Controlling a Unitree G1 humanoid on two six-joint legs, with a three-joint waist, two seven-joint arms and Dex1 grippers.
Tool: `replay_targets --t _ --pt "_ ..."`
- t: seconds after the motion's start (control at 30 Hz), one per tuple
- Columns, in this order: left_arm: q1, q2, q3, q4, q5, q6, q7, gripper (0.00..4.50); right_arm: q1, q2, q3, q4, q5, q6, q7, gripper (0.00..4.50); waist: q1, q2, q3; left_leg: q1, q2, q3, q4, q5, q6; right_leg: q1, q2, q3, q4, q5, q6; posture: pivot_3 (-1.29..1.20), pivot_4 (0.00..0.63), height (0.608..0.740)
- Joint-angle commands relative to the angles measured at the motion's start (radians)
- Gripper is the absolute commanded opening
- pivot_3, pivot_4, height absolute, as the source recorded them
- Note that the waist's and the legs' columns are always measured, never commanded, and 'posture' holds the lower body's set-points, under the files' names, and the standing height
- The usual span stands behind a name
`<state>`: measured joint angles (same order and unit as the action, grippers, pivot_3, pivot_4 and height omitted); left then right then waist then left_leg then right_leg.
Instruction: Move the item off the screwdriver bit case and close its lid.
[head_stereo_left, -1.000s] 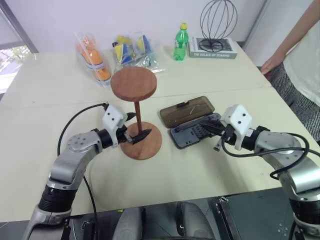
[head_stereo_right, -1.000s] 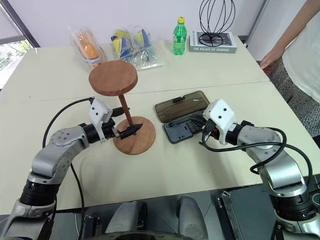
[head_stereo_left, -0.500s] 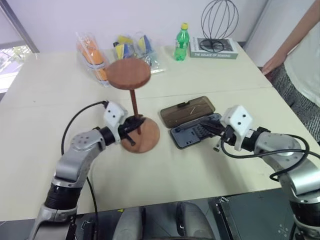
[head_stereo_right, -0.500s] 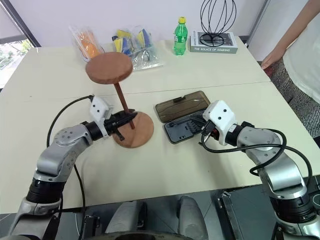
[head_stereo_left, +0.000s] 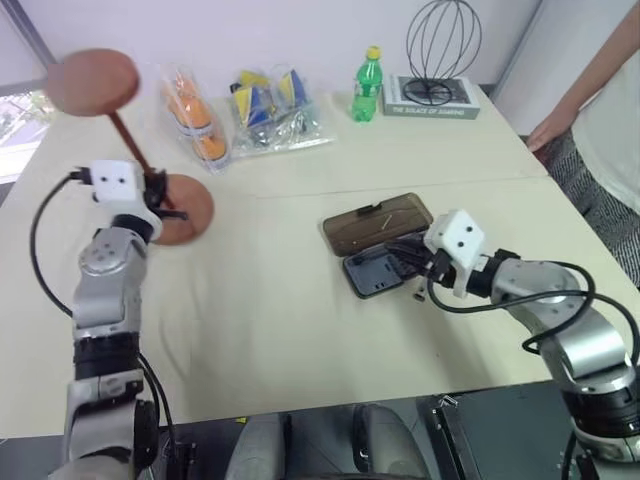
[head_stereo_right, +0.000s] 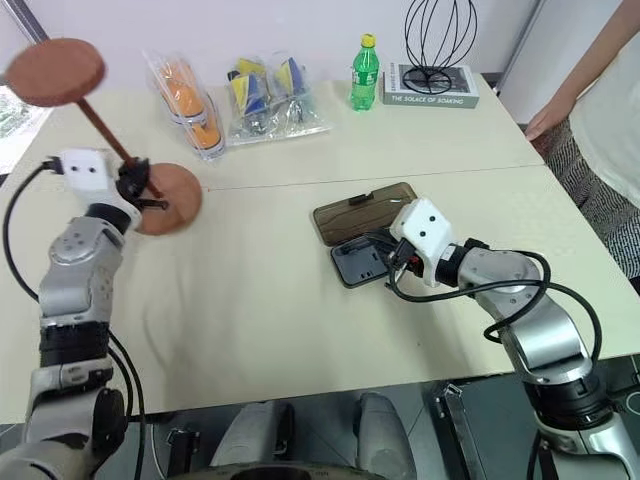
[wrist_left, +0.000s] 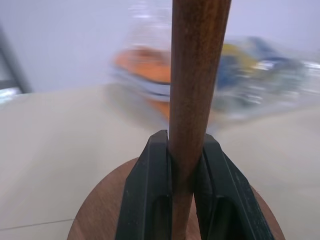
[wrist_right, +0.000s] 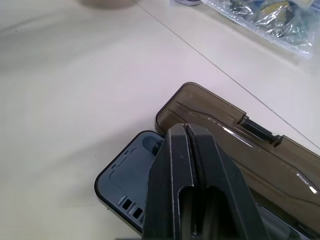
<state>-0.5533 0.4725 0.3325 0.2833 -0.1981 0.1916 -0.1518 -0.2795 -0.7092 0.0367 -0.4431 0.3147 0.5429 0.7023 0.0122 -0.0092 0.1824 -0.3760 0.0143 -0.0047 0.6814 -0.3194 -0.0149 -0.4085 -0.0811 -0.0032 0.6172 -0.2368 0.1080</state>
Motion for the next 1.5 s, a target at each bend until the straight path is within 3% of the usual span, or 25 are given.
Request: replay_targets --t 0.03,0.3,0.5,0.7,0.87,1.0,1.2,1.5 --pt "-0.097 0.034 0.066 0.154 0.008 -0.085 0.074 0.06 -0.025 0.009 0.003 -0.007 -0.012 -0.029 0.006 0.00 0.000 0.000 0.000 0.000 0.000 0.000 0.000 0.000 0.000 0.000 0.000 0.000 0.000 0.001 0.001 0.00 0.150 0.740" --pt "-0.218 0.041 0.131 0.452 -0.034 -0.132 0.147 0.06 -0.012 0.017 0.002 -0.016 -0.022 -0.033 0.005 0.00 -0.001 -0.001 0.000 -0.001 0.000 0.000 0.000 0.000 0.000 0.000 0.000 -0.001 -0.001 0.001 0.002 0.00 0.150 0.740" --pt "-0.267 0.065 0.112 0.622 -0.015 -0.193 0.149 0.06 -0.001 0.016 -0.001 -0.028 -0.021 -0.024 0.001 0.00 -0.002 -0.001 0.000 0.000 0.000 0.000 0.000 0.000 -0.001 0.000 0.000 -0.001 0.001 0.001 0.002 0.00 0.150 0.740" --pt "-0.277 0.064 0.069 0.677 0.010 -0.233 0.135 0.06 0.006 0.014 -0.004 -0.041 -0.018 -0.015 -0.004 0.00 -0.005 -0.001 0.000 0.001 0.000 0.000 0.000 0.001 -0.002 0.000 0.000 -0.001 0.003 0.001 0.002 0.00 0.150 0.740" --pt "-0.255 0.041 0.044 0.647 0.014 -0.234 0.121 2.45 0.003 0.013 0.000 -0.039 -0.020 -0.014 -0.004 0.00 -0.004 -0.001 0.000 0.001 0.000 0.000 0.000 0.002 -0.003 0.000 0.000 -0.001 0.003 0.001 0.003 0.00 0.150 0.740" --pt "-0.196 0.018 0.023 0.533 0.027 -0.242 0.141 4.46 -0.001 0.011 0.000 -0.037 -0.019 -0.013 -0.001 0.00 -0.003 -0.001 0.000 0.000 0.000 0.000 0.000 0.002 -0.003 -0.001 0.000 -0.001 0.002 0.001 0.003 0.00 0.150 0.740" --pt "-0.045 -0.023 0.035 0.234 0.075 -0.189 0.300 4.46 0.005 0.012 0.001 -0.040 -0.015 -0.004 0.001 0.00 -0.002 -0.001 0.000 0.000 0.000 0.000 0.000 0.002 -0.003 -0.001 -0.001 0.000 0.002 0.002 0.003 0.00 0.150 0.740" --pt "0.436 -0.230 -0.002 -0.647 0.141 0.217 0.433 4.46 0.004 0.031 -0.001 -0.008 -0.043 -0.024 -0.030 0.00 -0.002 -0.001 0.000 0.000 0.000 0.000 0.000 0.002 -0.003 0.000 -0.002 0.001 0.001 0.002 0.002 0.00 0.150 0.740"
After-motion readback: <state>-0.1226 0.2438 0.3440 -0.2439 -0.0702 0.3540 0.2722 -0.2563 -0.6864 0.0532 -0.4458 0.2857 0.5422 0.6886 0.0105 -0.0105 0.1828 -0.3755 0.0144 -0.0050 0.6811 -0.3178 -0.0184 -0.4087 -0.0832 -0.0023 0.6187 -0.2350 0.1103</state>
